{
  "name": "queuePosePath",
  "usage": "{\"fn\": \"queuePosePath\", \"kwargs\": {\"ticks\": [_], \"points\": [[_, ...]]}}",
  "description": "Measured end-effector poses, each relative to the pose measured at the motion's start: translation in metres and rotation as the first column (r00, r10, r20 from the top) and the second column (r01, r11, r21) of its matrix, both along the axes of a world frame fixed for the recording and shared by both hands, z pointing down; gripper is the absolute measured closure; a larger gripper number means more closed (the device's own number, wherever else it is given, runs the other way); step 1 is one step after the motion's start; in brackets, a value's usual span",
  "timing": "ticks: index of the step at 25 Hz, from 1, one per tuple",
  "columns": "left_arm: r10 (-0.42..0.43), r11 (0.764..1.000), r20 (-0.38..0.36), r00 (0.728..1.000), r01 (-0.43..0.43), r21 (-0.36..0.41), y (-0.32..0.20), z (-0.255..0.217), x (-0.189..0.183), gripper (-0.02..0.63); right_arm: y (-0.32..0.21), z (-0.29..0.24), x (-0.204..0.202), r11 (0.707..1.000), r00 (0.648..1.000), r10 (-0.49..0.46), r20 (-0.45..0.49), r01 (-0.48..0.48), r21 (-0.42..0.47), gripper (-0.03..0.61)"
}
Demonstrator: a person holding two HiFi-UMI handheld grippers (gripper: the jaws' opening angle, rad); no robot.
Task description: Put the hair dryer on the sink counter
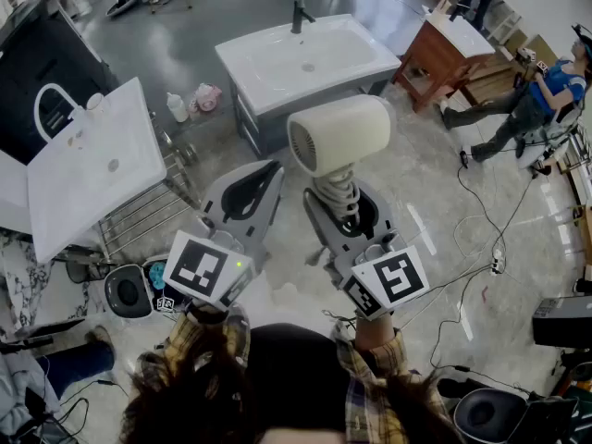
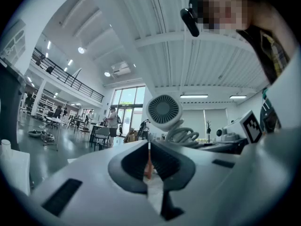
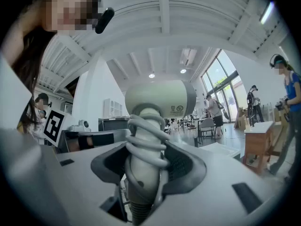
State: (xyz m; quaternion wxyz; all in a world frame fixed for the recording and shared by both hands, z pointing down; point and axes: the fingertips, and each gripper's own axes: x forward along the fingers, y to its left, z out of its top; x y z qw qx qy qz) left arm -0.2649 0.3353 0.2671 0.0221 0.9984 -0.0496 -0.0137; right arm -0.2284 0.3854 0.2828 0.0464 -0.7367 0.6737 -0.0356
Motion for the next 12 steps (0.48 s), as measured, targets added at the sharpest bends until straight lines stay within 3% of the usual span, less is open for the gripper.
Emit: {"fn": "queuePosePath", "kwargs": {"ticks": [5, 12], "points": [[-0.002, 1.000, -0.007, 1.000, 0.002, -0.002, 0.015, 0.005, 0.000, 0.595, 0.015, 0.003, 0.002, 1.000, 1.000, 0.006, -0.006, -0.006, 0.007, 0.354], [-0.005, 1.000, -0.006, 1.000, 0.005, 0.014, 0.036, 0.011, -0.011, 0.595, 0.038, 0.011, -0.006, 1.000, 0.999, 0.008, 0.054, -0.009, 0.025, 0.354]]}}
